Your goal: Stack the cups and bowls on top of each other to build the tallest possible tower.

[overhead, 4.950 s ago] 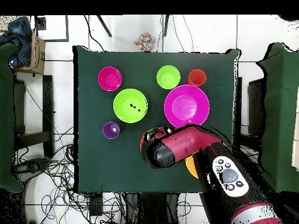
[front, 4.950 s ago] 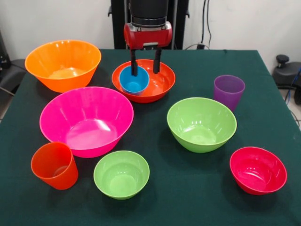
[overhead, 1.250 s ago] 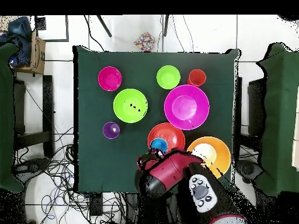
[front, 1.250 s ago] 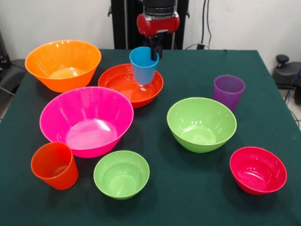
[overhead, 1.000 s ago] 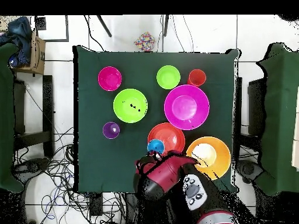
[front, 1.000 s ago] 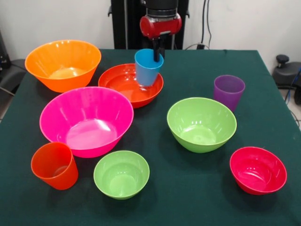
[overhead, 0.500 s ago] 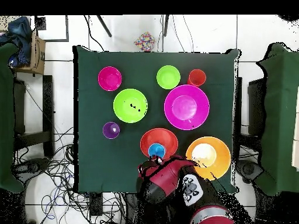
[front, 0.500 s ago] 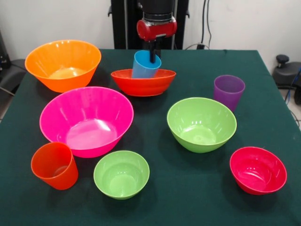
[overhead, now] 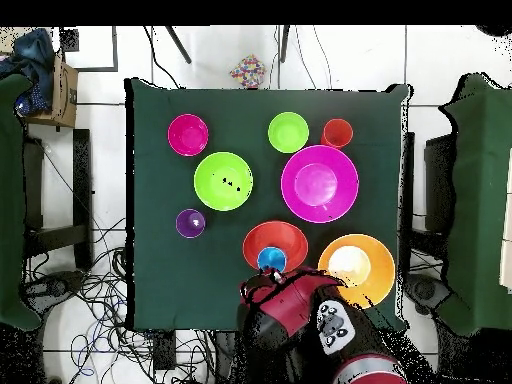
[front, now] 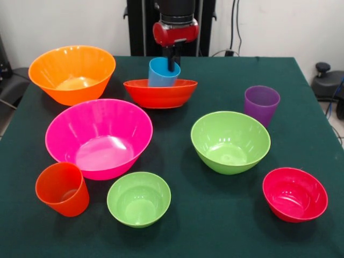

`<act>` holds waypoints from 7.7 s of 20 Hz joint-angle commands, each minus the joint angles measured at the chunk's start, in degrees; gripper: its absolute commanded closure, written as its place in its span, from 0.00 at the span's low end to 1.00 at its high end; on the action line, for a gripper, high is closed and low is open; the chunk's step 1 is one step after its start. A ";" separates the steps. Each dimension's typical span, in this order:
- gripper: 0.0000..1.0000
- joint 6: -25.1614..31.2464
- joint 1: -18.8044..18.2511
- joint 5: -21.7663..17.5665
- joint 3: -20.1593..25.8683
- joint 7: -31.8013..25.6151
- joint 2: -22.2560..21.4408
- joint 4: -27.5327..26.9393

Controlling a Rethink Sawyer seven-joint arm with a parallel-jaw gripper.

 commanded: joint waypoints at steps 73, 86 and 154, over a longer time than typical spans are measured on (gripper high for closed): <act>0.00 -3.72 2.71 3.91 0.36 5.16 0.89 -5.49; 0.00 -1.31 0.72 4.03 2.76 3.81 -0.54 -4.15; 0.00 17.99 -32.53 -1.27 37.39 -6.06 -16.33 11.09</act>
